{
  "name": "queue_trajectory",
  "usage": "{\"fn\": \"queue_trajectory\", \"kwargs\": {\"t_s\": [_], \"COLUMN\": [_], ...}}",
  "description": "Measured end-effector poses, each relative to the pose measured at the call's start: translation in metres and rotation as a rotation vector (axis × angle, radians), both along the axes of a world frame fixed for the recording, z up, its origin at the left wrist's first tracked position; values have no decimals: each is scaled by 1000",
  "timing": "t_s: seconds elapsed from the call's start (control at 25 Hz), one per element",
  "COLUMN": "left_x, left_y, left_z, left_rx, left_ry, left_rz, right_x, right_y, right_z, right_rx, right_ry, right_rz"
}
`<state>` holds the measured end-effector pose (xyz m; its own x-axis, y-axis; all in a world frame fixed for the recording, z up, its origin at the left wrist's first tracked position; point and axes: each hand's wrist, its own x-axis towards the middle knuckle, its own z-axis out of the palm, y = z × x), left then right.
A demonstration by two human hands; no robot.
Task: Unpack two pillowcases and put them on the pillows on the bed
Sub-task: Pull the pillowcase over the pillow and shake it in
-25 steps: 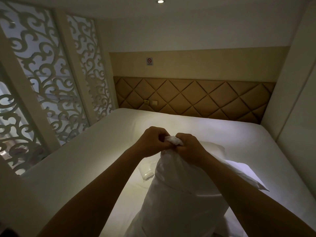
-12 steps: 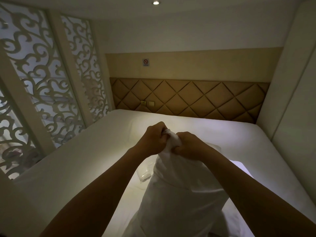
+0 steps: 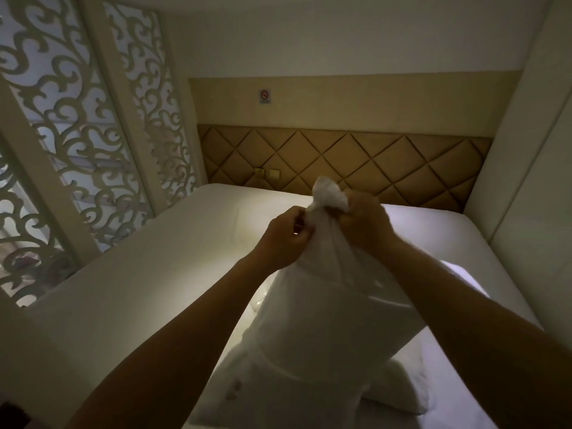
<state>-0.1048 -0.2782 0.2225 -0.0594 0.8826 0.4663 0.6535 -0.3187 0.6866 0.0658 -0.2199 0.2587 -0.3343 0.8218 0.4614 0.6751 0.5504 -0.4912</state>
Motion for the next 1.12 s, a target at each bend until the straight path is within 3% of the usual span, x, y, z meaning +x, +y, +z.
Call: {"fn": "queue_trajectory", "kwargs": {"t_s": [0.2, 0.32, 0.4, 0.56, 0.72, 0.92, 1.12], "left_x": [-1, -20, -31, -27, -5, 27, 25], "left_y": [6, 14, 16, 28, 37, 49, 53], "left_z": [9, -11, -34, -62, -63, -56, -51], "left_rx": [-111, -240, -368, -534, -615, -520, -577], "left_ry": [107, 182, 121, -214, -414, -189, -146], "left_rz": [-3, 126, 275, 436, 304, 159, 163], "right_x": [38, 63, 75, 87, 91, 111, 137], "right_y": [13, 21, 24, 22, 21, 26, 20], "right_z": [58, 90, 113, 158, 190, 215, 234], "right_rx": [25, 64, 142, 280, 409, 458, 471], "right_ry": [268, 447, 498, 524, 505, 433, 472], "right_rz": [-59, -124, -157, -189, -207, -257, -261]}}
